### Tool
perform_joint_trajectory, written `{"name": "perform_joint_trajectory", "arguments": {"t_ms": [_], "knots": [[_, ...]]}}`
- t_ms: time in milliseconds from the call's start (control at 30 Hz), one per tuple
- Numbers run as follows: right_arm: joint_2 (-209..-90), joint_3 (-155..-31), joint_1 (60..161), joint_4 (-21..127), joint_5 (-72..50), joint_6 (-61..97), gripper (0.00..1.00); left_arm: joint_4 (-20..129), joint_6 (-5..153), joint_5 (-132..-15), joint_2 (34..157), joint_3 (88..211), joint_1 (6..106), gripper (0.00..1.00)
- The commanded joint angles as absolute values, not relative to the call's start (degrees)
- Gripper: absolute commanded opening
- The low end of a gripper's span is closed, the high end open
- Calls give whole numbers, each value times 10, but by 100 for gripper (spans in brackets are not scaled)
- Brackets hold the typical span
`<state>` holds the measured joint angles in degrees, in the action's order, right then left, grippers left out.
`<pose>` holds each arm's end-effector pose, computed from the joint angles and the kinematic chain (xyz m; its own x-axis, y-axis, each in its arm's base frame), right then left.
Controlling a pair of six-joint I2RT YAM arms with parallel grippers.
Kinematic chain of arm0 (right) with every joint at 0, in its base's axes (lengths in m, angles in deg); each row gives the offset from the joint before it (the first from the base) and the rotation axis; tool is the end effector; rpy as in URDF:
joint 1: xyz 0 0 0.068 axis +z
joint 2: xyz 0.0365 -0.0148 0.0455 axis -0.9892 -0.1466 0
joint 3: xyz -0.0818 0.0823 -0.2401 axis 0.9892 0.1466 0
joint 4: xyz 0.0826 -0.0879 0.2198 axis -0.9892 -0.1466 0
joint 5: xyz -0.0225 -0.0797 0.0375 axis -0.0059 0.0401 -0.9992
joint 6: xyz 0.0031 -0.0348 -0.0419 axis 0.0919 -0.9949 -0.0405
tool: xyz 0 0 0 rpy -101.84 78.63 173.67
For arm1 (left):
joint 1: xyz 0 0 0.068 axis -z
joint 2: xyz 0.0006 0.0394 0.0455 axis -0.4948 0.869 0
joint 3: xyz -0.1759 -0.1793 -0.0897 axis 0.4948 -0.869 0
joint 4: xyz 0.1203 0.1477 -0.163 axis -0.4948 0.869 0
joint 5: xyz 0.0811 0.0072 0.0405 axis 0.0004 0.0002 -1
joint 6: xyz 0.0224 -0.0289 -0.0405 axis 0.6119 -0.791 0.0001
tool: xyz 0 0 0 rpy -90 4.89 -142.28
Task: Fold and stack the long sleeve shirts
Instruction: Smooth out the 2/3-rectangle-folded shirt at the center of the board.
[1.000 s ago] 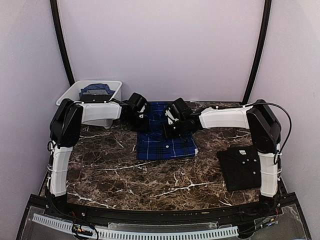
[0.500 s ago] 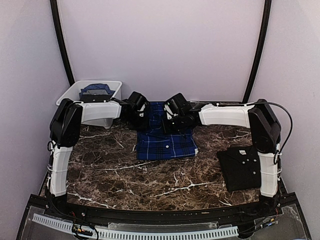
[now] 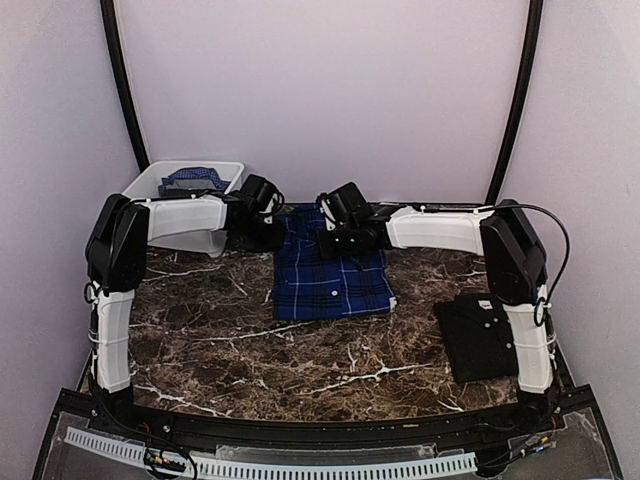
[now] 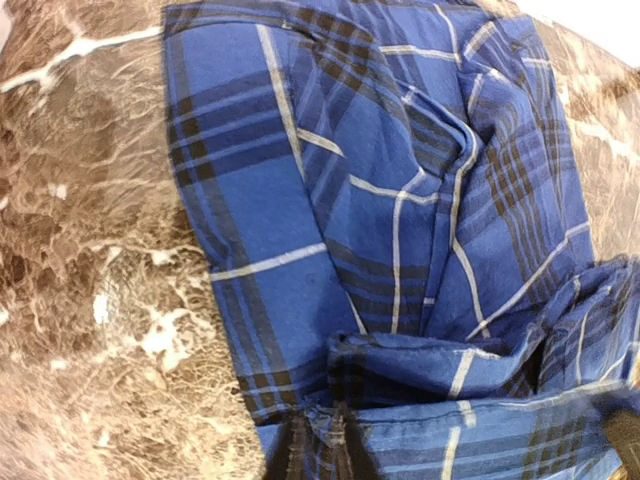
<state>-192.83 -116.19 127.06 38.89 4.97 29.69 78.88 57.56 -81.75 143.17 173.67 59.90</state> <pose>0.3441 0.3426 0.2104 -0.6294 -0.1879 -0.7541 -0.4525 0.8775 0.1591 0.4051 -0.2361 0.1971 -0.8063 -0.0658 -0.5879 0.1492 0.9391 -0.3097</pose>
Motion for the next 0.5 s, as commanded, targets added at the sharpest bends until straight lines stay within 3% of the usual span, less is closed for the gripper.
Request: {"name": "perform_joint_trajectory", "arguments": {"t_ms": [0,100,267,367,467], "knots": [[-1966,-1186,1274,406,85,291,0,775,563,-794,1397,1718,596,17],[-1987,-1205,1269,403,97,299,0,773,561,-790,1396,1715,596,23],[-2024,-1255,1251,386,76,307,3,766,551,-767,1388,1695,596,25],[-2038,-1291,1248,365,60,297,13,750,544,-752,1381,1671,596,32],[-2025,-1303,1247,348,52,287,32,737,540,-746,1380,1657,596,39]]}}
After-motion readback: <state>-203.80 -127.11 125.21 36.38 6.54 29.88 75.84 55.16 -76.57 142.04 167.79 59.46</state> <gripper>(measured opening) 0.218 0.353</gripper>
